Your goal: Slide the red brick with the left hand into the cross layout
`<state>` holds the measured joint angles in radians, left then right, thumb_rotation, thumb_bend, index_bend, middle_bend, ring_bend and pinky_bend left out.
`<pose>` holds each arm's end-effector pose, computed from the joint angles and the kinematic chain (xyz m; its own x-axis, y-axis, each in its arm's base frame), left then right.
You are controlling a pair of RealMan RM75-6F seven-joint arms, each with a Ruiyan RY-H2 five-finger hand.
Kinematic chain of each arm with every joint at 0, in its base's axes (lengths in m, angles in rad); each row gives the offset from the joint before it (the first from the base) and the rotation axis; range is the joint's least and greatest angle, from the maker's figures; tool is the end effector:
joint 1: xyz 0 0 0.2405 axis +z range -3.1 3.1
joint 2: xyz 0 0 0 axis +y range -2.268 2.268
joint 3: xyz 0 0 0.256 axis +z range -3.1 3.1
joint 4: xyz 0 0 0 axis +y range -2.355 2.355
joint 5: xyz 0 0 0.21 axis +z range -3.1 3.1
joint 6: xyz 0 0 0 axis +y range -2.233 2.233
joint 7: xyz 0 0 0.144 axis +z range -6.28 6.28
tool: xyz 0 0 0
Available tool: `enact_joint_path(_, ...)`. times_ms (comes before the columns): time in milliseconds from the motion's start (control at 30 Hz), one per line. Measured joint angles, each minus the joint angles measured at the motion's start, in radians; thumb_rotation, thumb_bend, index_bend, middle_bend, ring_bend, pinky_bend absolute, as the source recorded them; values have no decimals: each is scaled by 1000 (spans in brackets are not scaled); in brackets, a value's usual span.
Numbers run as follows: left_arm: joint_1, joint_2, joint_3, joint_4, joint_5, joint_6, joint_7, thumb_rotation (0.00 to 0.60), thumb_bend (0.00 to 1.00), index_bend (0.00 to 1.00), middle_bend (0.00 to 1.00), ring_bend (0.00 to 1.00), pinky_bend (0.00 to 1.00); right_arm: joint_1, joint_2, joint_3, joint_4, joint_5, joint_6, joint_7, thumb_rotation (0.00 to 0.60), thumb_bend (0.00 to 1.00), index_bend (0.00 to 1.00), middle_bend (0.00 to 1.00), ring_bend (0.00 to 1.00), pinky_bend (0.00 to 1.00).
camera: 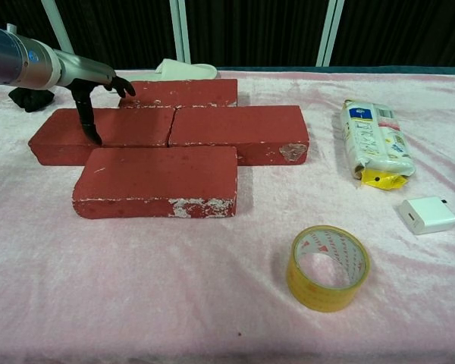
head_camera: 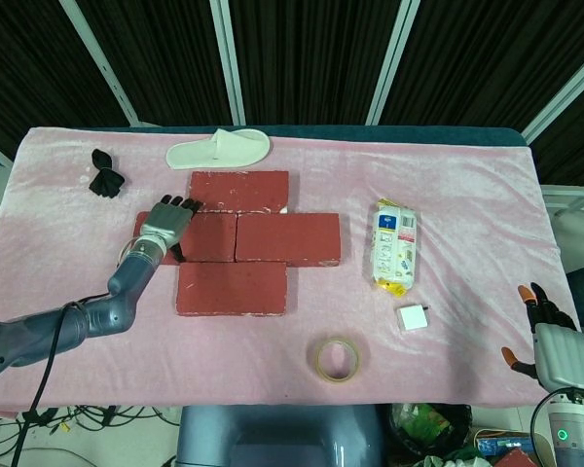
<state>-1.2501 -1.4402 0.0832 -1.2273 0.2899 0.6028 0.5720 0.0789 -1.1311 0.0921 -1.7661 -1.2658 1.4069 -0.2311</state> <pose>-0.1495 0.4493 0.0162 0.6501 0.4722 0.5953 0.7418 -0.2244 -0.6320 -0.3104 -0.1818 0.1454 0.4139 -0.0973 0.9051 -0.8850 0.1900 0.4251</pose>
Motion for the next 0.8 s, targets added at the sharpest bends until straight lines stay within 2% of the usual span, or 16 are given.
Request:
enact_joint_path(267,7,13,-20,-30,-5,20,-26,600,0,0,33,0,0,0,0,0,1,0,1,0,600,155,75,7,124,200)
enact_joint_path(467,41,91,-45,-111,90,81,-73,600,0,0,36,0,0,1,1,1,3,1,0,0,600,155,75,7,124,200)
enact_joint_path(667,150,226,-61,-255,344,200,-196,600,0,0,40,0,0,0,-2,-1,5,-5,6,-10,600,155,75,7,124,200)
enact_joint_path(800,288,336,-43,-352,595,342,-322,600,0,0,42,0,0,0,-6,-1,7,-6,10,-20,600,155,75,7,124,200)
